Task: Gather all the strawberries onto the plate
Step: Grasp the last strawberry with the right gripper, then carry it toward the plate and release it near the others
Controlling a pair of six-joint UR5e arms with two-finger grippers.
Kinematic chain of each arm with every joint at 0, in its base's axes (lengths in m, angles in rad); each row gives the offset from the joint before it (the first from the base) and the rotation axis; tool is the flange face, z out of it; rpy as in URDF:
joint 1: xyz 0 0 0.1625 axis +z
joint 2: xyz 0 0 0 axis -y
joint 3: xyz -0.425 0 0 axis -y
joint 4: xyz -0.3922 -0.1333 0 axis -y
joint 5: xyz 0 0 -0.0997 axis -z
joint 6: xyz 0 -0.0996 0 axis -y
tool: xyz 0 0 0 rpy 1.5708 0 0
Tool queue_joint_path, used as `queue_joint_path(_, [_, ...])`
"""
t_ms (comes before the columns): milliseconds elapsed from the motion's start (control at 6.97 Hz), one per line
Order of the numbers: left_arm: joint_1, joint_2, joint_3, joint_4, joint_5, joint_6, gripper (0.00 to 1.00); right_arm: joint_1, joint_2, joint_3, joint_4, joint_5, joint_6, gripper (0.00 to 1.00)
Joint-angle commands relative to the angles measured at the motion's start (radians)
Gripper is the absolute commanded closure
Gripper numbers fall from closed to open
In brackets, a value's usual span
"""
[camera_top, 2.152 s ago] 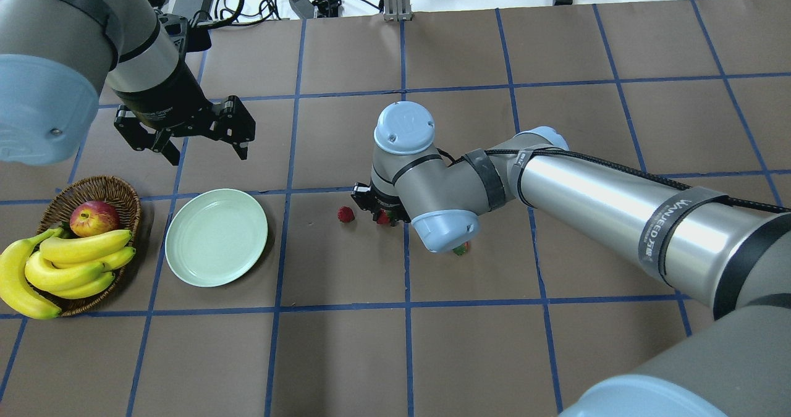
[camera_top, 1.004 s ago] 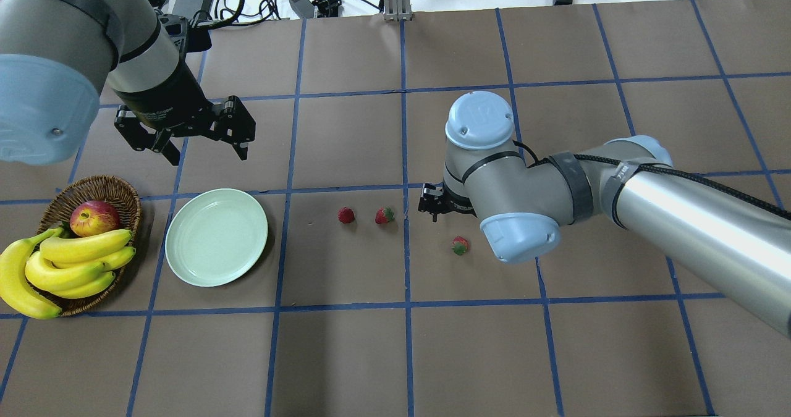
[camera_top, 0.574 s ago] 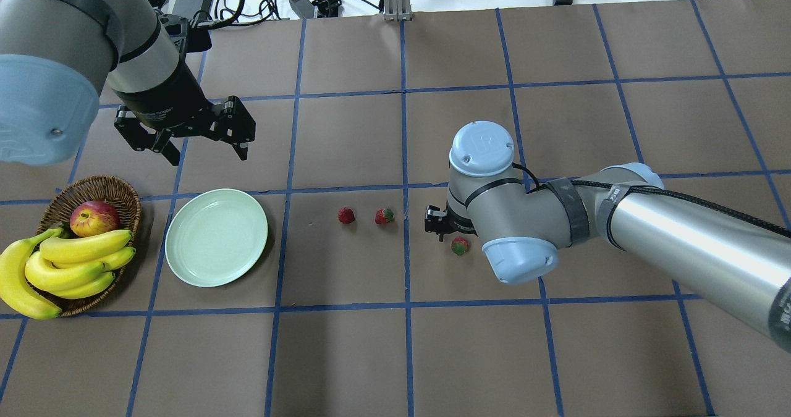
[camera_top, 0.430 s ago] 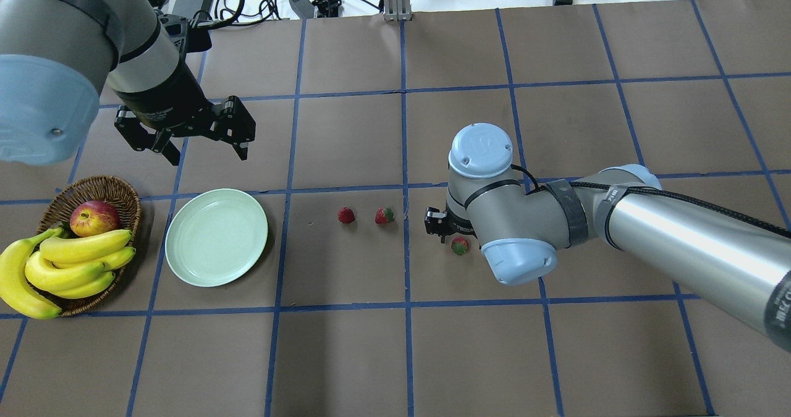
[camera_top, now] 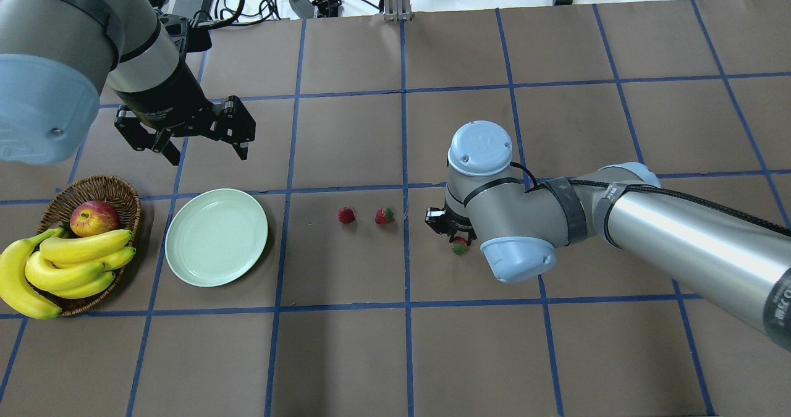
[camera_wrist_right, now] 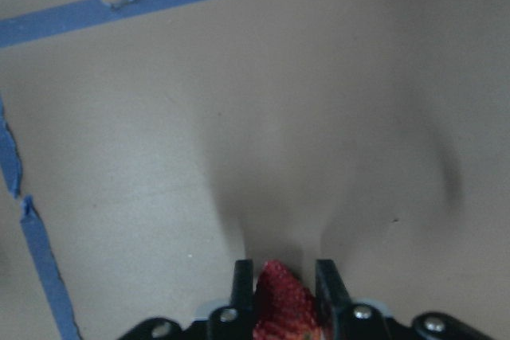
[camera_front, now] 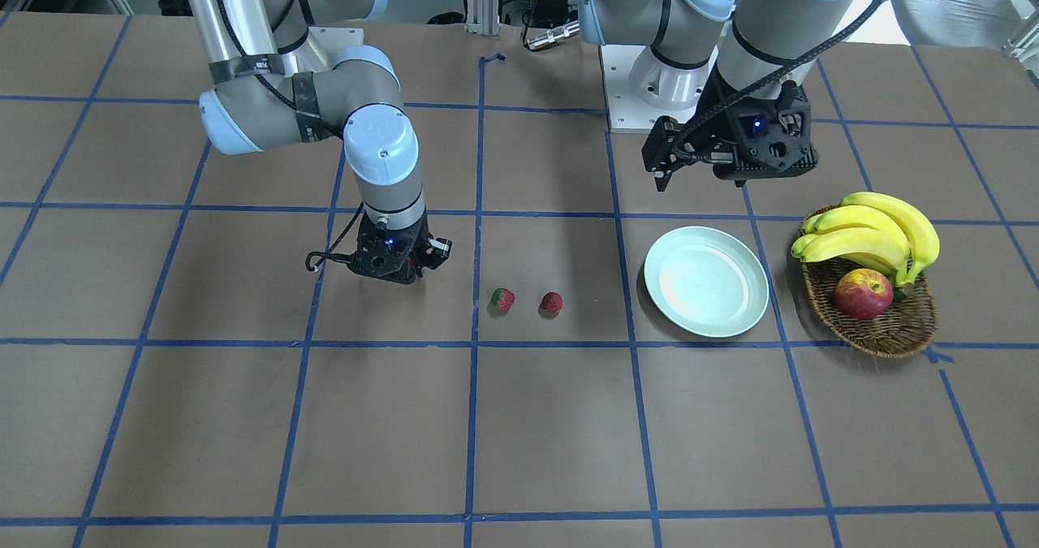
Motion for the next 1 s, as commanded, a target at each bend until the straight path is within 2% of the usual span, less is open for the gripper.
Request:
queue_joint_path(0, [0.0, -0.001, 0.0, 0.0, -0.001, 0.0, 0.0, 0.038, 0.001, -0.06, 0.008, 0.055, 0.066, 0.81])
queue_joint_path(143, [0.0, 0.001, 0.001, 0.0, 0.001, 0.0, 0.0, 0.076, 0.007, -0.123, 0.017, 0.074, 0.142, 0.8])
queue_joint_path(287, [0.0, 0.001, 0.0, 0.0, 0.001, 0.0, 0.0, 0.107, 0.019, -0.174, 0.035, 0.128, 0.198, 0.8])
queue_joint_path(430, [0.0, 0.001, 0.0, 0.0, 0.001, 0.0, 0.0, 0.147, 0.053, -0.203, 0.034, 0.137, 0.244, 0.8])
queue_joint_path(574, [0.0, 0.001, 0.0, -0.002, 0.001, 0.0, 0.0, 0.207, 0.099, -0.235, 0.02, 0.114, 0.304, 0.8])
queue_joint_path(861, [0.0, 0.001, 0.0, -0.002, 0.002, 0.0, 0.0, 0.246, 0.211, -0.329, 0.019, 0.078, 0.333, 0.76])
